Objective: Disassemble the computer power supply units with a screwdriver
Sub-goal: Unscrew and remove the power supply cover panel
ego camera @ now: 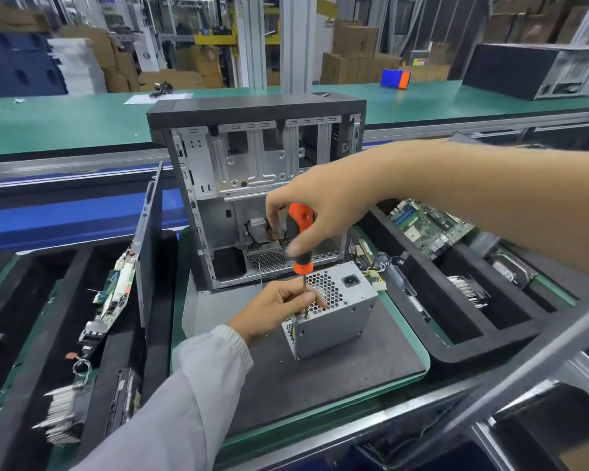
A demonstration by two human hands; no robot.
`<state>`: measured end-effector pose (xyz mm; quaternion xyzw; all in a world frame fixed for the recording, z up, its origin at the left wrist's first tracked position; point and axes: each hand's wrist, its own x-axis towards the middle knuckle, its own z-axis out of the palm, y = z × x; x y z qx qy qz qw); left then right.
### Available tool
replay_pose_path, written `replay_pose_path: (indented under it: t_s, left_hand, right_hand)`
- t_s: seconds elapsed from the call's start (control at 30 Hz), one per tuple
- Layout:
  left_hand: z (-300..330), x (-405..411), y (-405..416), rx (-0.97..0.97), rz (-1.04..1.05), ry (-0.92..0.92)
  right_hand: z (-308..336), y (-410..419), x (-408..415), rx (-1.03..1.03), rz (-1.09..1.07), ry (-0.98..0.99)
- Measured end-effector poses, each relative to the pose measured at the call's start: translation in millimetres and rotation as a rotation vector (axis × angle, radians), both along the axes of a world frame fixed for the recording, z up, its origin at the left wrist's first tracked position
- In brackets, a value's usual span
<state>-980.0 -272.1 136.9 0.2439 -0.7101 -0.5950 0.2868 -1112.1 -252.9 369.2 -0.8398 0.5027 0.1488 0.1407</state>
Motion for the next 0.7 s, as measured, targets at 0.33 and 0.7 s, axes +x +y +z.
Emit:
replay_pose_path:
  t_s: [0.33, 0.7]
  left_hand:
    - [1, 1, -1, -0.018, -0.012, -0.037]
    - [0, 1, -5, -0.285, 0.123, -0.196]
  right_hand:
    - [8, -4, 5, 0.051, -0.054, -0.001]
    - [-7, -1, 1, -0.13, 0.049, 0.175]
